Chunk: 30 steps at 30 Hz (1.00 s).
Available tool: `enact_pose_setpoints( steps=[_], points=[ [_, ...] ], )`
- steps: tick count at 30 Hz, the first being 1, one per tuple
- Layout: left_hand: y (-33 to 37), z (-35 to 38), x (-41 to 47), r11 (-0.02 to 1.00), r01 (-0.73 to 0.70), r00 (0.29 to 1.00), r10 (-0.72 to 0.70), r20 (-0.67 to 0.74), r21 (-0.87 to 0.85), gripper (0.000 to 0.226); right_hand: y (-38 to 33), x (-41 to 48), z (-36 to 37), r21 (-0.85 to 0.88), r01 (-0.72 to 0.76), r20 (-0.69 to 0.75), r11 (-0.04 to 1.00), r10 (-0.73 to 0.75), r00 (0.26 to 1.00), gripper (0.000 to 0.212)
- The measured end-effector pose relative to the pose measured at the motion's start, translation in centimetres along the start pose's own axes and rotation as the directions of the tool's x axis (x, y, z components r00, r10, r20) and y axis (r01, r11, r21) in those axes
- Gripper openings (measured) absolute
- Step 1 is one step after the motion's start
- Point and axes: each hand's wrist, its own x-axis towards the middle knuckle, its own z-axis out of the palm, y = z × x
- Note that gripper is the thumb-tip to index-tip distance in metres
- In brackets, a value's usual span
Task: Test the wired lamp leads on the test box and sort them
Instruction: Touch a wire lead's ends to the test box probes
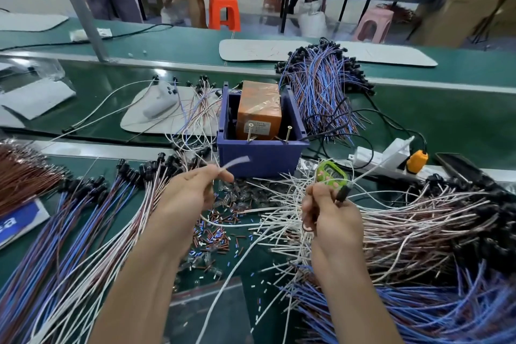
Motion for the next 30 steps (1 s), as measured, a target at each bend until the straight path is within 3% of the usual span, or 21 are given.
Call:
enact_pose_setpoints(
  steps=[2, 6, 9, 16, 30],
  points=[
    [-0.3, 0.6, 0.5, 0.986, -0.037, 0.992, 0.056, -0.111, 0.162, 0.039, -0.1, 0.4, 1.0, 0.025, -0.018, -0.012, 1.000, 0.018, 1.000, 0.028],
    [-1.2, 1.2, 1.3, 0.962, -0.218, 0.946, 0.249, -0.206, 0.163, 0.030, -0.5, 1.5, 2.6, 0.061, -0.036, -0.038, 0.997, 0.038, 0.999, 0.024],
    [-1.0, 1.2, 1.7, 0.950, -0.272, 0.932, 0.300, -0.203, 0.155, 0.030, -1.1, 2.5, 3.2, 0.052, -0.031, -0.059, 0.998, 0.034, 0.998, 0.023],
    [-1.0, 2.4, 3.2, 0.967, -0.247, 0.849, 0.246, -0.467, 0.061, 0.034, -1.1, 3.9, 3.2, 0.048, -0.051, -0.045, 0.998, 0.054, 0.998, 0.019],
    [-1.0, 4.1, 3.6, 0.972, -0.217, 0.855, 0.236, -0.462, 0.094, 0.033, -0.5, 5.0, 4.0, 0.005, -0.035, -0.050, 0.999, 0.036, 0.998, 0.020]
  ],
)
